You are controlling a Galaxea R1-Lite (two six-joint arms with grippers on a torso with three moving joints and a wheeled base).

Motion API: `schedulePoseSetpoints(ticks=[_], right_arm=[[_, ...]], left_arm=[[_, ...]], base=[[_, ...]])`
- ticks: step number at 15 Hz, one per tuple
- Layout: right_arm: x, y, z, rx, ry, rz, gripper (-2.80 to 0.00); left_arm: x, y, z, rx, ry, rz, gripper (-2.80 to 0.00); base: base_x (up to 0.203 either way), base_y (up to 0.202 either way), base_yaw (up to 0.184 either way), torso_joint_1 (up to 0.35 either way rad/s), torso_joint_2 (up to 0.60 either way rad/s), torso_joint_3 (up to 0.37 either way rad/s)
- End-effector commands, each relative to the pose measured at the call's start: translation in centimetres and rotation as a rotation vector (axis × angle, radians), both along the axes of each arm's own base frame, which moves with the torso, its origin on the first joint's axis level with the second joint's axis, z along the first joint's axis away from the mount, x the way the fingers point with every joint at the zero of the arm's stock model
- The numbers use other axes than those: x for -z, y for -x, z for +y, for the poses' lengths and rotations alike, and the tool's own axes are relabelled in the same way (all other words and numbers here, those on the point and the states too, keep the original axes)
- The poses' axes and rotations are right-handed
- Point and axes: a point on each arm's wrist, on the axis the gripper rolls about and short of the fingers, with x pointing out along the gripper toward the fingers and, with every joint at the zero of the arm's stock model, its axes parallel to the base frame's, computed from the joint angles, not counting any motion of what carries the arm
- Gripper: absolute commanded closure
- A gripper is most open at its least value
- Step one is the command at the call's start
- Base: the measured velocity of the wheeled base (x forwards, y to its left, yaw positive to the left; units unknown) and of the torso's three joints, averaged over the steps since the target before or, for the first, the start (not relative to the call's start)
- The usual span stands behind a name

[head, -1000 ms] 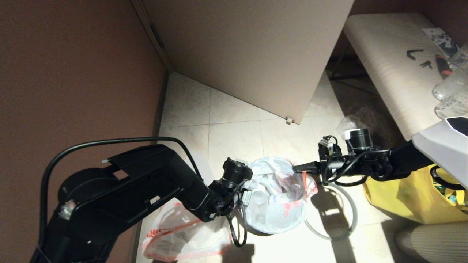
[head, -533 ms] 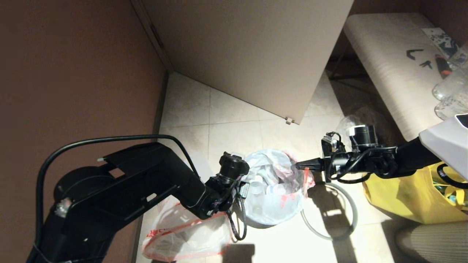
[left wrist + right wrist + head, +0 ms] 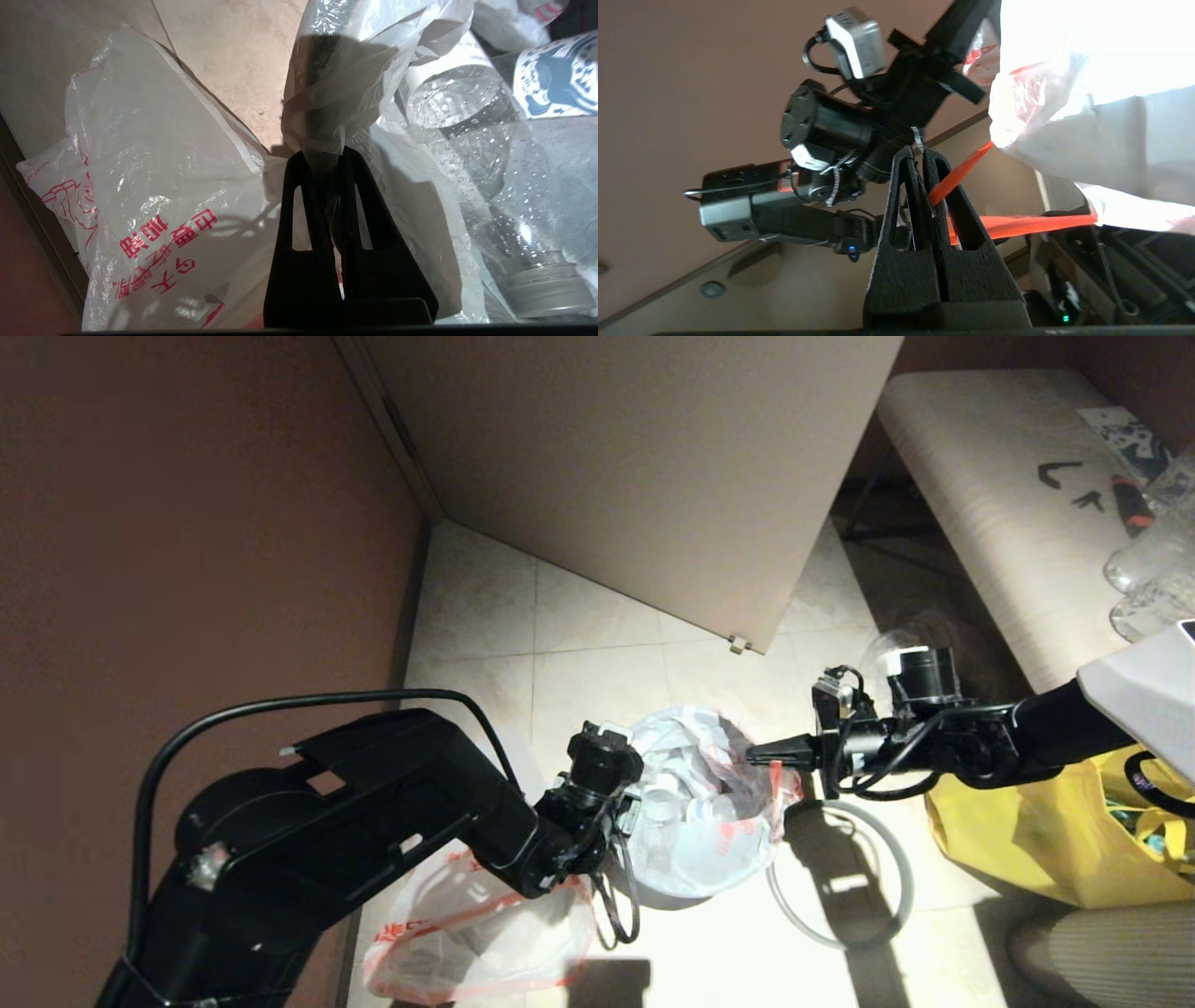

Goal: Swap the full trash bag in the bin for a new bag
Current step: Place the trash bag on the floor

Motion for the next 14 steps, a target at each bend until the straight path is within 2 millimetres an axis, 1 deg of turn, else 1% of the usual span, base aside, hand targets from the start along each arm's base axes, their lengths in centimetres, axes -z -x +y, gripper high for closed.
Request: schedulePoseSetpoints(ticks=[1,5,7,9,11,12,14], right_arm=[[-0.5,0.1,0.4,-0.012,-0.008,-0.004,0.00],[-1.5,0.5,0.6,-0.014,-0.015,-0.007,0.00],[-2.6,0.7,0.5,-0.012,-0.024,-0.017,0.00],[-3.0,0.9,1.1,-0.024,-0.027,-0.026,0.00],[-3.0,0.8,1.8,-0.039,-0.027,-0.028,0.00],[-2.7,0.7,1.9,-0.040,-0.026,-0.023,0.00],[-1.4,0.2,1.7,-0.031,-0.019,0.000,0.00]], left_arm=[[-0.2,0.0,-0.3,0.001,-0.009,0.006,0.00],[-0.2,-0.2,-0.3,-0.018,-0.044,0.018,0.00],[0.1,-0.3,0.1,-0.032,-0.091,0.016,0.00],[0.1,-0.3,0.1,-0.027,-0.123,0.018,0.00],[0.1,-0.4,0.5,-0.034,-0.163,0.042,0.00],[-0.4,-0.7,0.6,-0.035,-0.170,0.039,0.00],[-1.6,-1.1,0.7,-0.031,-0.177,0.019,0.00]], base=[[0.000,0.000,0.000,0.000,0.00,0.000],[0.000,0.000,0.000,0.000,0.00,0.000],[0.000,0.000,0.000,0.000,0.00,0.000],[0.000,0.000,0.000,0.000,0.00,0.000],[0.000,0.000,0.000,0.000,0.00,0.000],[0.000,0.000,0.000,0.000,0.00,0.000],[0.000,0.000,0.000,0.000,0.00,0.000]])
